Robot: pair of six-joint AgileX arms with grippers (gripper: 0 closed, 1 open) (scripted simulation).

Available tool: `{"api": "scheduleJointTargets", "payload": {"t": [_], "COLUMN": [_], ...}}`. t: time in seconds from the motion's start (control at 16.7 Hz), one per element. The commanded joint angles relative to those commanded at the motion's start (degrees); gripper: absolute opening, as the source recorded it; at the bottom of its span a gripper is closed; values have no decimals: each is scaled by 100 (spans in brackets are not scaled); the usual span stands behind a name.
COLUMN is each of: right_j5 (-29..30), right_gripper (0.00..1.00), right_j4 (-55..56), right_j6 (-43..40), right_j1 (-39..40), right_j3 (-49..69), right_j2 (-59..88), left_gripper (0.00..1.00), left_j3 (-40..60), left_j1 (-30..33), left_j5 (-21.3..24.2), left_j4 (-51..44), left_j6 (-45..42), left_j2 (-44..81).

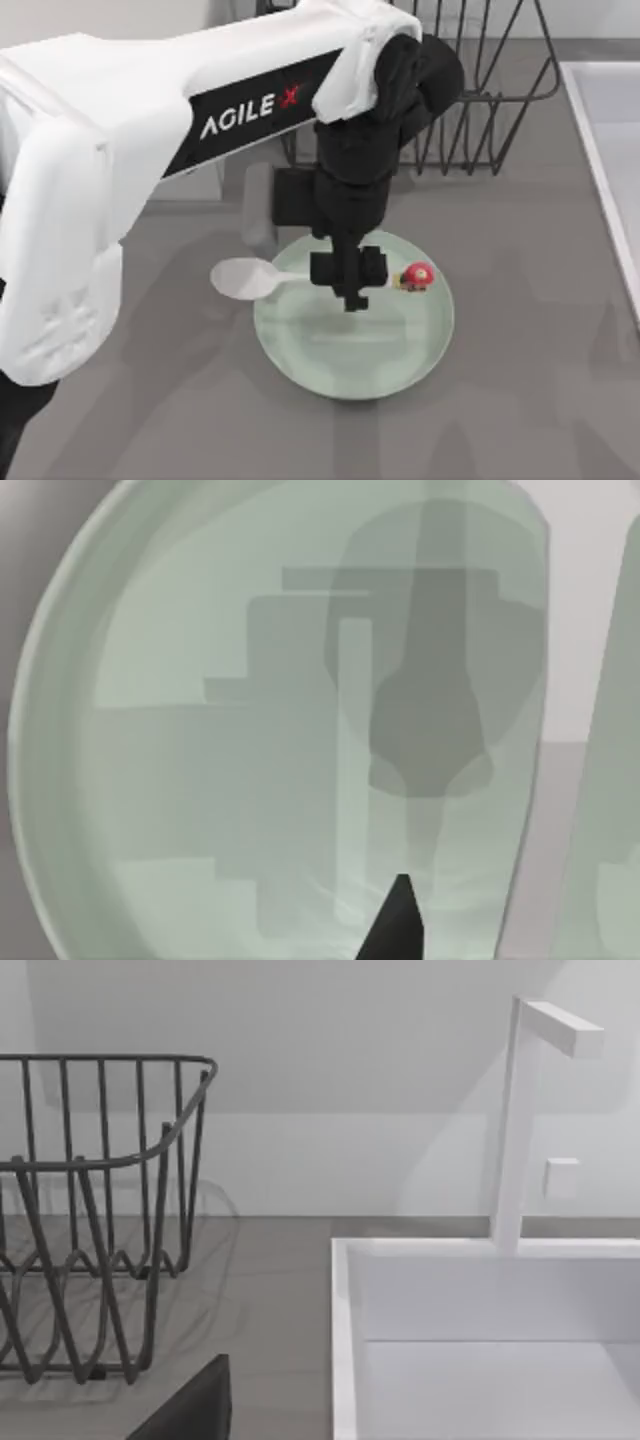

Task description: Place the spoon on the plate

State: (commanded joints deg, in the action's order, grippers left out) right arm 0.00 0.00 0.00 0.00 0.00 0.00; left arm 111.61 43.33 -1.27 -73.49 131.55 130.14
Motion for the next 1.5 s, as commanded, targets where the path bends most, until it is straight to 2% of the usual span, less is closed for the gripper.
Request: {"api": "scheduleJointTargets", "payload": {"t": [0.48, 1.08, 1.5], "right_j5": [0, 0, 0], "right_gripper": [100, 100, 100], "right_j4": [0, 0, 0], "right_j6": [0, 0, 0], "right_j1": [0, 0, 0], "right_j3": [0, 0, 0], "right_j2": [0, 0, 0], "left_gripper": [0, 0, 0], "left_j3": [25, 337, 104], "left_j1": [-9, -1, -37], "left_j5": [-34, -474, -454], "left_j4": [78, 1117, 1413], "left_j6": [35, 170, 101], "left_j2": [-16, -107, -216]}}
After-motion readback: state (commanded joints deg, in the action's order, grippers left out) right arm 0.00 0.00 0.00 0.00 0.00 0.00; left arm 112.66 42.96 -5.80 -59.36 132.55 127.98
